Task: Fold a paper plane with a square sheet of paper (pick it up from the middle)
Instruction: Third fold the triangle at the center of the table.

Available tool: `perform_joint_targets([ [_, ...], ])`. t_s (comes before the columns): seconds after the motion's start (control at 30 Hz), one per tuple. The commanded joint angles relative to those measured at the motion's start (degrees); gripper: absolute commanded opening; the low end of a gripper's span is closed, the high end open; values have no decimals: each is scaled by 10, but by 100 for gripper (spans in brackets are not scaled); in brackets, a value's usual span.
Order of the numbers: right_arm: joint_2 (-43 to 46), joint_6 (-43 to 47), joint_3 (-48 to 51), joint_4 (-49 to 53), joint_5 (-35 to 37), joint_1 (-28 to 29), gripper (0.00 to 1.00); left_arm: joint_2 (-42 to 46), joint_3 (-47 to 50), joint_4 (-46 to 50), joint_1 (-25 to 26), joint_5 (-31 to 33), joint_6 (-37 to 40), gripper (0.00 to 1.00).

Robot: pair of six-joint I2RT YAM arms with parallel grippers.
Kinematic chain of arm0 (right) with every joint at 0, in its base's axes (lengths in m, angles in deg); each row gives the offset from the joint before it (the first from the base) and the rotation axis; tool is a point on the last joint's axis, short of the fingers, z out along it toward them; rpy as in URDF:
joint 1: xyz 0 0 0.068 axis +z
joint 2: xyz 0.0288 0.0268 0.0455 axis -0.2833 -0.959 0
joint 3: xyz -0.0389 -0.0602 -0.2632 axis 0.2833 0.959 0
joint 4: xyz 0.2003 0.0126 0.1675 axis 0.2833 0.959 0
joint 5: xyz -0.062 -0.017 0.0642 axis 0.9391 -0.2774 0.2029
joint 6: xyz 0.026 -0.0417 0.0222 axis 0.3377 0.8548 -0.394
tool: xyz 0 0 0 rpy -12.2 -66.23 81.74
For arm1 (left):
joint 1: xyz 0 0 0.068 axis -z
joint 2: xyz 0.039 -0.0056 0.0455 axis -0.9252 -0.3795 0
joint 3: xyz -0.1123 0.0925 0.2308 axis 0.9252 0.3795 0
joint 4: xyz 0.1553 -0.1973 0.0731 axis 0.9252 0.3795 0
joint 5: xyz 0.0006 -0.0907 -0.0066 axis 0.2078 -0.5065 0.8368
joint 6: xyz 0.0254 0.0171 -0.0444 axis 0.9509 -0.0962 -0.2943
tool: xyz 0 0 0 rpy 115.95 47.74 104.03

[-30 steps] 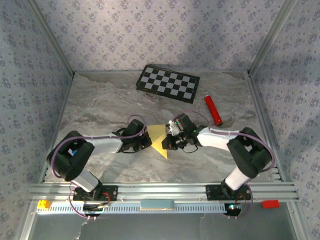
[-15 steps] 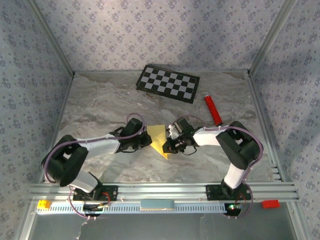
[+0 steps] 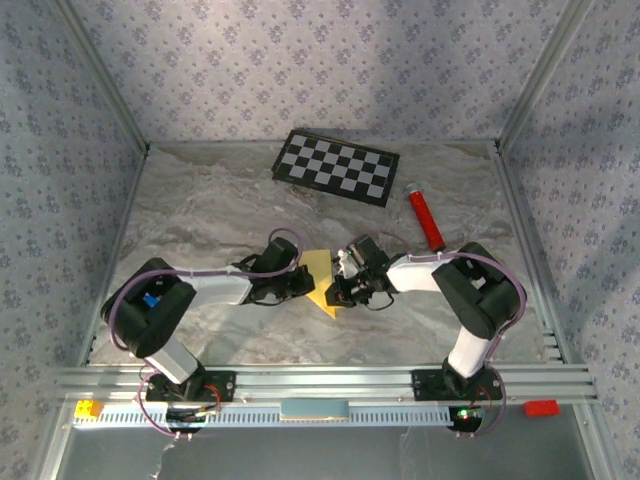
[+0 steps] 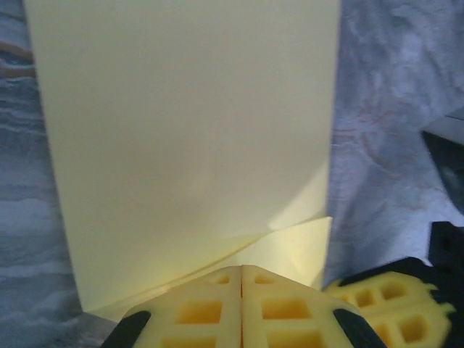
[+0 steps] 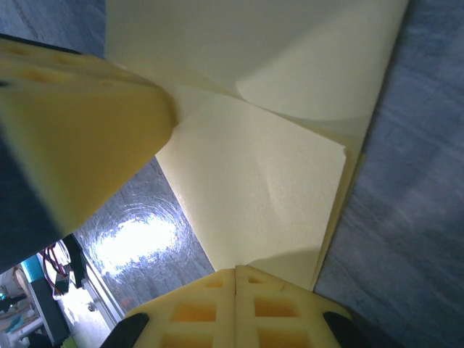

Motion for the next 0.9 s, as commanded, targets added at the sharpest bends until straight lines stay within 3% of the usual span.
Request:
perform_joint_targets([
  [0.0,-9,6,23,41,34,-7,0,-2,17,-16,-12,20,13,7],
  [0.43,-13,14,30,37,26,-10,0,6,35,-36,-102,2,102,10],
  [0.73,19,33,1,45,-5,-11,0,100,37,8,-102,7,84,11],
  [0.87,66,46,-23,67,13,-13,9,148,48,29,-101,19,63,14],
])
